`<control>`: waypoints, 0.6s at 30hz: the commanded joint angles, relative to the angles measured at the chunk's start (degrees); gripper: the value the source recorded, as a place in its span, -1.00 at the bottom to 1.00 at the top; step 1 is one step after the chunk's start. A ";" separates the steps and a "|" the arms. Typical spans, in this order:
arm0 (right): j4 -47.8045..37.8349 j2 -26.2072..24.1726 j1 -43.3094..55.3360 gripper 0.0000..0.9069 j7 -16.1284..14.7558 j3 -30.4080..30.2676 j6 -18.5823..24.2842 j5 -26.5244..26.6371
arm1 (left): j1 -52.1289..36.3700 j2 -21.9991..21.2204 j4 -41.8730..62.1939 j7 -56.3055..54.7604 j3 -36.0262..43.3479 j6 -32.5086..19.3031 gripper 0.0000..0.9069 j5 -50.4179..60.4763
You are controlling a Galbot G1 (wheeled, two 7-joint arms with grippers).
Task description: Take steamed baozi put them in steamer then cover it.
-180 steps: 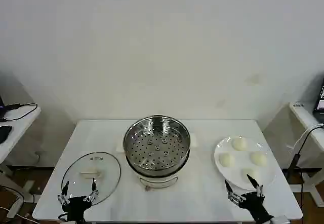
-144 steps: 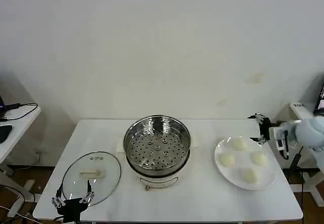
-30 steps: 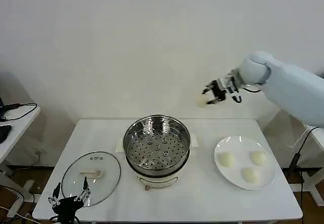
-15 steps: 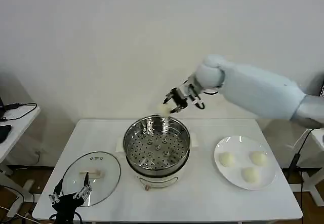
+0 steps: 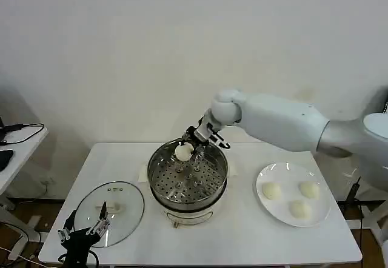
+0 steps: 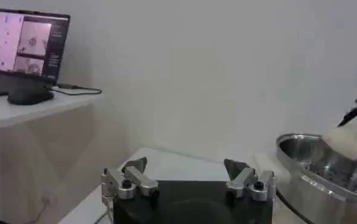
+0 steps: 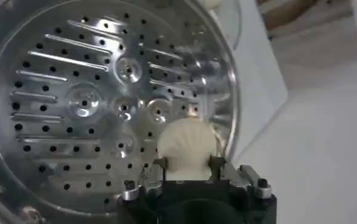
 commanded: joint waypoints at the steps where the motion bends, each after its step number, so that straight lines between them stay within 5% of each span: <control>1: -3.68 2.78 -1.71 0.07 1.11 -1.25 6.18 -7.75 | -0.07 -0.09 -0.76 0.25 0.11 -0.05 1.00 -1.21; 18: -7.88 4.03 -3.53 0.07 2.68 -0.55 11.06 -14.47 | -0.53 -0.37 -0.08 0.03 0.44 0.07 1.00 -1.05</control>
